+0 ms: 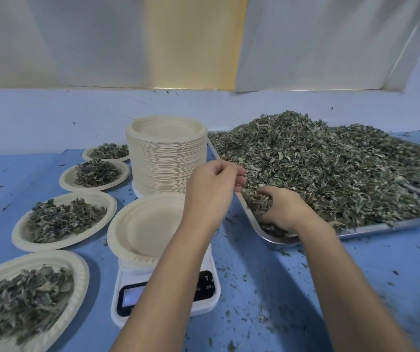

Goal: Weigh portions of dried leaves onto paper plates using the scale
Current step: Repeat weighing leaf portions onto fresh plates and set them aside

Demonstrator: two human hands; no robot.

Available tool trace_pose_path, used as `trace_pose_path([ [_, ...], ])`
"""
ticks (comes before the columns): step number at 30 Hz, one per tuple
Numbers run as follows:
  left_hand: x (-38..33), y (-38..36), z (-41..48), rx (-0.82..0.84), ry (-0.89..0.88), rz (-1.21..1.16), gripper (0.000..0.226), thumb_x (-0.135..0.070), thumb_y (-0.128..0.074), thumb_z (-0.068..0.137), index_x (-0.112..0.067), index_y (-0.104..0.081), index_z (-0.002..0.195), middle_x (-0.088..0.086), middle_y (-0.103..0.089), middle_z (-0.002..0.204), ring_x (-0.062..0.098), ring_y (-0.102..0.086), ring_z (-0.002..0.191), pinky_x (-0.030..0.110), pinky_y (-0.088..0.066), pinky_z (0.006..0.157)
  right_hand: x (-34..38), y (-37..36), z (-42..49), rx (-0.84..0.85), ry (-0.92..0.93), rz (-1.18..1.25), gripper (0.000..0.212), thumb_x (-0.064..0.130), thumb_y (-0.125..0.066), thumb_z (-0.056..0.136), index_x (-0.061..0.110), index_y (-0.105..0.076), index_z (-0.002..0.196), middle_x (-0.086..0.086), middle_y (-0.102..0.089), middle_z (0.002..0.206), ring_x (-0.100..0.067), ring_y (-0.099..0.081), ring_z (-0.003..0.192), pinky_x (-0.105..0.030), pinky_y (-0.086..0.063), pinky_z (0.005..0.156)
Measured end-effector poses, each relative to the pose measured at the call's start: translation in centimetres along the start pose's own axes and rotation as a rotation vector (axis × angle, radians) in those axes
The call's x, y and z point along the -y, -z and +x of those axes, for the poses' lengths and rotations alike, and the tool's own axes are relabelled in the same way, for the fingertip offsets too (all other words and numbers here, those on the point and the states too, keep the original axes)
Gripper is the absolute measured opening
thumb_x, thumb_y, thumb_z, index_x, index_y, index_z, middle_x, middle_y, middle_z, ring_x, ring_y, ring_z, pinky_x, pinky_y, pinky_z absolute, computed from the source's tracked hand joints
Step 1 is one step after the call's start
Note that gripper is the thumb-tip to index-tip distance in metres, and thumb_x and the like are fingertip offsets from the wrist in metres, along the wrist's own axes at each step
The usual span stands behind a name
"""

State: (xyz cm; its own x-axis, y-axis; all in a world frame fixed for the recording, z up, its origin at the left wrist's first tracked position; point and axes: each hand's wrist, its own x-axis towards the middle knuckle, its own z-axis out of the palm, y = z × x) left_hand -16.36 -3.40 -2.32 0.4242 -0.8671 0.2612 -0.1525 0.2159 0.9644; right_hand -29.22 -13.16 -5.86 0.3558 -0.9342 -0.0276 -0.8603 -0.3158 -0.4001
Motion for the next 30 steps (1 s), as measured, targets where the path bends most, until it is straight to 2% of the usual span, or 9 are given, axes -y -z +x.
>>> trace_pose_path([
  [3, 0.0, 0.2, 0.0, -0.008, 0.003, -0.001, 0.026, -0.014, -0.051, 0.092, -0.017, -0.070, 0.075, -0.006, -0.069, 0.069, 0.000, -0.060, 0.059, 0.004, -0.039, 0.049, -0.2, 1.2, -0.4, 0.021, -0.005, 0.038, 0.077, 0.014, -0.077, 0.076, 0.032, -0.042, 0.142, -0.004, -0.055, 0.132, -0.015, -0.059, 0.083, -0.021, -0.045, 0.068],
  [6, 0.0, 0.2, 0.1, -0.013, 0.005, 0.002, 0.025, -0.014, -0.051, 0.092, -0.016, -0.070, 0.076, -0.006, -0.069, 0.069, -0.002, -0.059, 0.057, 0.004, -0.039, 0.049, -0.6, 2.8, -0.8, 0.047, -0.011, 0.079, 0.075, 0.019, -0.080, 0.074, 0.036, -0.046, 0.138, 0.000, -0.051, 0.136, -0.020, -0.056, 0.109, -0.028, -0.044, 0.084],
  [8, 0.0, 0.1, 0.0, -0.010, 0.000, 0.016, 0.025, -0.015, -0.051, 0.092, -0.017, -0.070, 0.076, -0.006, -0.069, 0.071, -0.001, -0.059, 0.058, 0.004, -0.040, 0.050, -0.7, 3.2, -0.8, 0.020, -0.034, 0.132, 0.049, 0.023, -0.076, 0.078, 0.029, -0.059, 0.123, -0.002, -0.060, 0.120, -0.022, -0.057, 0.105, -0.033, -0.046, 0.088],
  [10, 0.0, -0.1, -0.1, -0.005, -0.006, 0.023, 0.025, -0.015, -0.050, 0.092, -0.018, -0.069, 0.076, -0.006, -0.069, 0.072, -0.001, -0.059, 0.058, 0.004, -0.040, 0.051, -0.6, 3.1, -0.8, 0.003, -0.092, 0.157, 0.013, 0.029, -0.066, 0.087, 0.017, -0.065, 0.092, -0.003, -0.065, 0.090, -0.019, -0.060, 0.079, -0.034, -0.052, 0.078],
  [14, 0.0, -0.2, -0.3, -0.003, -0.005, 0.029, 0.025, -0.013, -0.050, 0.092, -0.017, -0.069, 0.076, -0.004, -0.070, 0.074, 0.003, -0.060, 0.062, 0.004, -0.041, 0.052, -0.3, 2.7, -1.1, 0.281, -0.193, 0.047, 0.052, 0.039, -0.042, 0.099, 0.010, -0.064, 0.062, 0.001, -0.059, 0.053, -0.013, -0.046, 0.046, -0.022, -0.040, 0.050],
  [17, 0.0, -0.3, -0.3, -0.003, -0.002, 0.033, 0.024, -0.013, -0.050, 0.091, -0.016, -0.069, 0.077, -0.003, -0.070, 0.074, 0.005, -0.061, 0.063, 0.004, -0.041, 0.052, -0.1, 2.1, -1.4, 0.438, -0.174, -0.043, 0.049, 0.036, -0.038, 0.100, 0.016, -0.066, 0.065, 0.002, -0.062, 0.065, -0.015, -0.051, 0.059, -0.025, -0.042, 0.064],
  [19, 0.0, -0.2, -0.3, -0.006, -0.001, 0.028, 0.025, -0.013, -0.050, 0.091, -0.016, -0.069, 0.076, -0.005, -0.069, 0.072, 0.003, -0.060, 0.061, 0.004, -0.041, 0.051, 0.0, 1.6, -1.1, 0.440, -0.170, 0.096, 0.038, 0.025, -0.042, 0.097, 0.013, -0.064, 0.069, 0.002, -0.061, 0.061, -0.013, -0.049, 0.053, -0.023, -0.042, 0.055],
  [25, -0.2, 0.2, -0.2, -0.025, -0.001, 0.022, 0.027, -0.012, -0.051, 0.089, -0.019, -0.069, 0.071, -0.009, -0.067, 0.064, -0.001, -0.058, 0.055, 0.005, -0.039, 0.049, 0.2, -0.8, 1.0, 0.144, -0.007, 0.058, 0.024, 0.009, -0.045, 0.088, 0.013, -0.067, 0.096, -0.004, -0.067, 0.078, -0.018, -0.059, 0.069, -0.022, -0.043, 0.059],
  [30, -0.3, 0.4, 0.0, -0.044, 0.005, 0.015, 0.025, -0.012, -0.051, 0.089, -0.017, -0.069, 0.073, -0.005, -0.069, 0.068, 0.004, -0.059, 0.057, 0.006, -0.039, 0.049, 0.2, -0.8, 2.7, 0.071, 0.003, -0.014, 0.020, 0.012, -0.047, 0.089, 0.019, -0.065, 0.085, -0.009, -0.066, 0.101, -0.024, -0.057, 0.088, -0.024, -0.041, 0.070],
])
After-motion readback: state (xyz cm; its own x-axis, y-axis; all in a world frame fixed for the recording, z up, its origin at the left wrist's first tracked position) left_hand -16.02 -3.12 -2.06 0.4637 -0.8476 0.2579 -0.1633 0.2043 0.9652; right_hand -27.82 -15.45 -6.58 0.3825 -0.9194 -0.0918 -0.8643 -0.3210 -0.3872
